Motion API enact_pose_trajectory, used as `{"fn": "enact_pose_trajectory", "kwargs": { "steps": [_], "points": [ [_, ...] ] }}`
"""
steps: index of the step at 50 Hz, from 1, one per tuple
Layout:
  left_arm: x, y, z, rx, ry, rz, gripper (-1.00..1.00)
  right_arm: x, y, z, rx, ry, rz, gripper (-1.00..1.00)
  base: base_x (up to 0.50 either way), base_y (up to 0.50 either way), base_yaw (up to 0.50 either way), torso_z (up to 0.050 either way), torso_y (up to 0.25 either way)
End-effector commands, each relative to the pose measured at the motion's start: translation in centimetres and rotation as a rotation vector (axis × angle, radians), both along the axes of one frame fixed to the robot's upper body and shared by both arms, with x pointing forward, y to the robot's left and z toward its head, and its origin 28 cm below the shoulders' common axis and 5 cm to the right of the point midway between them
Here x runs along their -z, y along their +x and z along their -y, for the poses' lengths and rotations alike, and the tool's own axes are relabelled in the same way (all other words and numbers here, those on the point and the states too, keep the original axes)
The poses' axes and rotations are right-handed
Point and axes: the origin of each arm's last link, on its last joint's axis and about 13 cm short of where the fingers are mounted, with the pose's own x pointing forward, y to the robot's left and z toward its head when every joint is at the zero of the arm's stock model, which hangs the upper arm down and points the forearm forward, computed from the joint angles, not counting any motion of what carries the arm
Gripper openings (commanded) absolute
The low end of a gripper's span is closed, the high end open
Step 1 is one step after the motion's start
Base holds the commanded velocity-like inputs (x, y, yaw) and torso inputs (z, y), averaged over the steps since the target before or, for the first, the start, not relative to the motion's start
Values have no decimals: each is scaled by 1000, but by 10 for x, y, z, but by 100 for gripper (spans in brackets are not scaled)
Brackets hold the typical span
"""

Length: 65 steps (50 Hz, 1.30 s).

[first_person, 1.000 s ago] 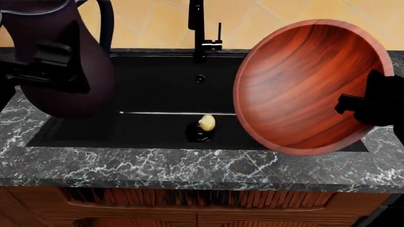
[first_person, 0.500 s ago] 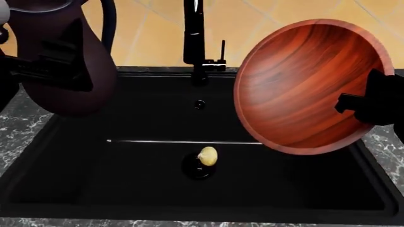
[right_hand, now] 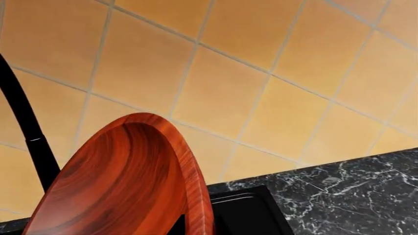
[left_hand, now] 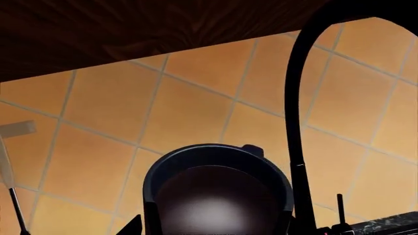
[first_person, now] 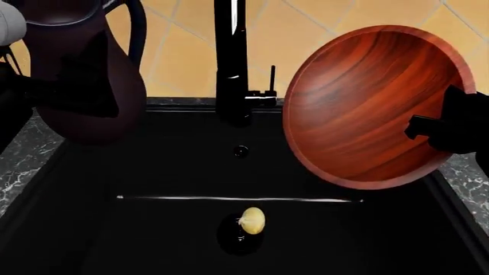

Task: Pick the bowl and pitcher and place them in the sink. Then turn on the water.

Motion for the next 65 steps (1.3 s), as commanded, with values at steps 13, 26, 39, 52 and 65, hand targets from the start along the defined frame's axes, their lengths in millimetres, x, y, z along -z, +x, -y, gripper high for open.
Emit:
{"fn": "enact_pose_trajectory", "kwargs": {
  "steps": [13, 26, 39, 52, 65],
  "points": [
    [-1, -1, -6, -43, -34, 43, -100, 7, 6, -1, 6, -12, -19, -100, 0, 0, 0, 1, 2],
    [2, -1, -8, -49, -42, 37, -100, 24, 18, -7, -25, -25, -93, -100, 0, 0, 0, 1, 2],
    [4, 0, -9, -53, -47, 33, -100, 41, 26, -15, -60, -29, -154, -100, 0, 0, 0, 1, 2],
    [6, 1, -9, -55, -49, 28, -100, 57, 31, -22, -120, -45, -212, -100, 0, 0, 0, 1, 2],
    [6, 0, -10, -56, -52, 28, -100, 68, 32, -29, -182, -69, -268, -100, 0, 0, 0, 1, 2]
  ]
}}
